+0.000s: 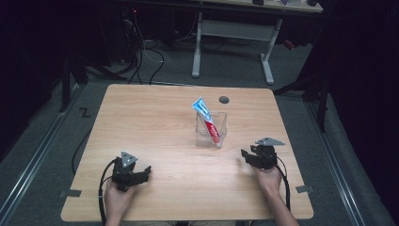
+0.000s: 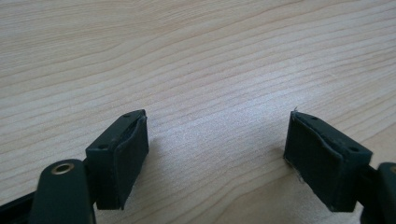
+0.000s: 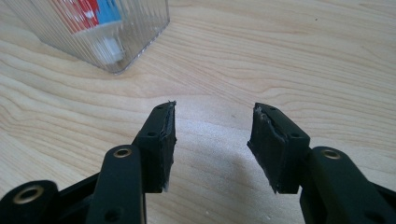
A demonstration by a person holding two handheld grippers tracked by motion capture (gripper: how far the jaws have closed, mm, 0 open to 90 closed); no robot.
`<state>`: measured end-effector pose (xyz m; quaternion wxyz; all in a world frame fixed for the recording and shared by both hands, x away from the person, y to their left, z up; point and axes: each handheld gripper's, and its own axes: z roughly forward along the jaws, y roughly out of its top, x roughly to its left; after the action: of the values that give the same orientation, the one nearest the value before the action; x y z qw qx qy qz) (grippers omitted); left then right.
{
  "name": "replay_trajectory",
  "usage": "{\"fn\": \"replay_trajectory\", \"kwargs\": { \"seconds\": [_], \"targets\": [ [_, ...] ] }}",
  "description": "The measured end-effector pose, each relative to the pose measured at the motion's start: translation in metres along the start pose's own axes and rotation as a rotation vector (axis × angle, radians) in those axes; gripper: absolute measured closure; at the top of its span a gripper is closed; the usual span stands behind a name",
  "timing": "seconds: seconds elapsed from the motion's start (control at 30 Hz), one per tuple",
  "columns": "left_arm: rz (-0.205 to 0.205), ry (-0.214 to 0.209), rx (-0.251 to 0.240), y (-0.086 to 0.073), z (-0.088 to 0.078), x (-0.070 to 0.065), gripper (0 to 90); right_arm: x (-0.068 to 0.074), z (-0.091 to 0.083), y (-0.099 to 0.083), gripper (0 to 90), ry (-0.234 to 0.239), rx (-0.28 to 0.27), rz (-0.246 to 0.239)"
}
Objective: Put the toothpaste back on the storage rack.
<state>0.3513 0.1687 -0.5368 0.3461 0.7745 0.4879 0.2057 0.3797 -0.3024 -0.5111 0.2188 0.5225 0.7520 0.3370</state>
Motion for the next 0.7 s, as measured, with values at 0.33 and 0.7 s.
{"fn": "replay_trajectory", "kwargs": {
  "seconds": [0.33,0.7],
  "targets": [
    [0.0,0.001,-0.001,0.0,0.0,0.0,22.0,0.01,0.01,-0.002,49.6,-0.013,0.027,-0.051],
    [0.002,0.002,0.0,0.0,0.0,0.0,22.0,0.012,0.015,-0.01,49.6,-0.011,0.024,-0.038]
  ]
}}
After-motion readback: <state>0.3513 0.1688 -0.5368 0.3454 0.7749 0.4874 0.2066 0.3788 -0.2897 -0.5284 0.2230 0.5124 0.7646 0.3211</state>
